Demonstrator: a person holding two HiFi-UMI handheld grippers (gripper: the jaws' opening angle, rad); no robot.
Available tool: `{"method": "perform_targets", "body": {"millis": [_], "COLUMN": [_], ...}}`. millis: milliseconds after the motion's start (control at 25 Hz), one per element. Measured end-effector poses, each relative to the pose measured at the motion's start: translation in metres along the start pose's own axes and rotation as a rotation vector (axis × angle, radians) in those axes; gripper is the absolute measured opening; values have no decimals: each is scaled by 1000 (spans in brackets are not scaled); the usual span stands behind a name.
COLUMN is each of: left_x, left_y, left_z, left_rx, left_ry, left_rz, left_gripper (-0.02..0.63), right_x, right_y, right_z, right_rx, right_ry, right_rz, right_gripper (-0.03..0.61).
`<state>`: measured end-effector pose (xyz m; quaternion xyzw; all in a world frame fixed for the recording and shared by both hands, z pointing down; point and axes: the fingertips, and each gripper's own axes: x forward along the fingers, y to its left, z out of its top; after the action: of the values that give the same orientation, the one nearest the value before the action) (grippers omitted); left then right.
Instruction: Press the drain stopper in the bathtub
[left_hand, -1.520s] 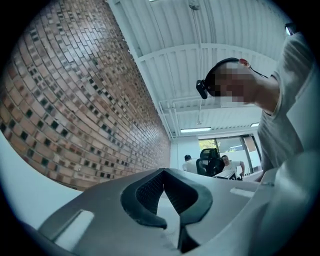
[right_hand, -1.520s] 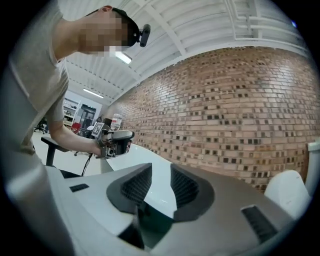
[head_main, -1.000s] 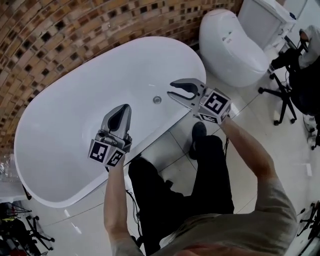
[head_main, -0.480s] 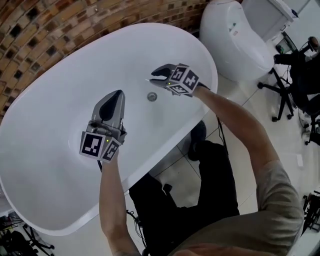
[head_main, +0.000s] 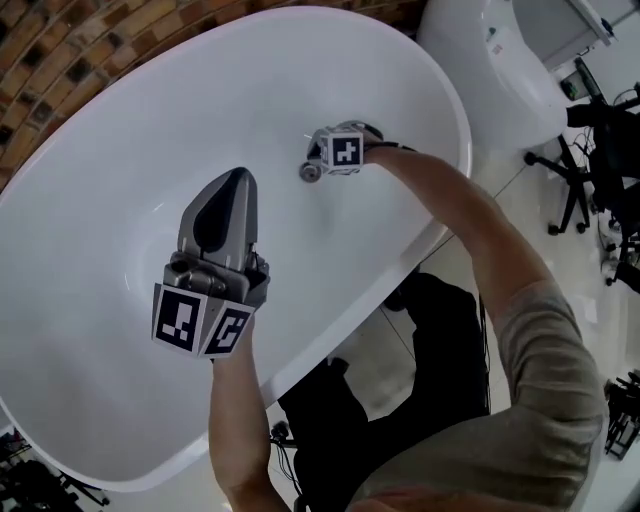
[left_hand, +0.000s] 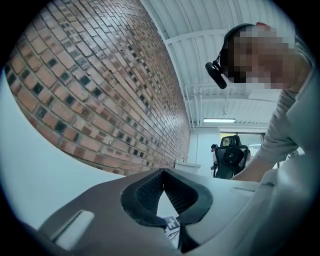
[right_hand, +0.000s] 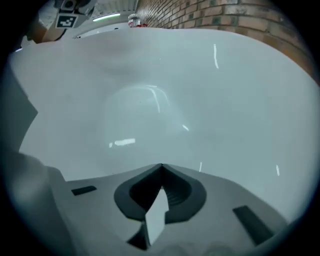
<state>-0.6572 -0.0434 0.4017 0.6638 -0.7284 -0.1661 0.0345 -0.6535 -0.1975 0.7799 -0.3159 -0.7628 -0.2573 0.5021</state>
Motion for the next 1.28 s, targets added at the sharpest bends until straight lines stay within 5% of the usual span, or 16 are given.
{"method": "perform_targets", "body": {"millis": [480,800,1280], "left_x": [2,0,-1], "left_y": [-3,-2,2], "left_z": [-1,-1,-8], "left_rx": [0,-36,-45], "left_ry": [23,26,41], "left_rz": [13,11,30], "left_gripper": [-9,-10,-11], "right_x": [119,143,151], "right_y": [13,6,12], "right_z": [-59,-67,-71], "right_rx": [-28,33,-161], "right_ry": [163,135,227], "right_rz": [77,27,-35], "right_gripper": [2,2,2]}}
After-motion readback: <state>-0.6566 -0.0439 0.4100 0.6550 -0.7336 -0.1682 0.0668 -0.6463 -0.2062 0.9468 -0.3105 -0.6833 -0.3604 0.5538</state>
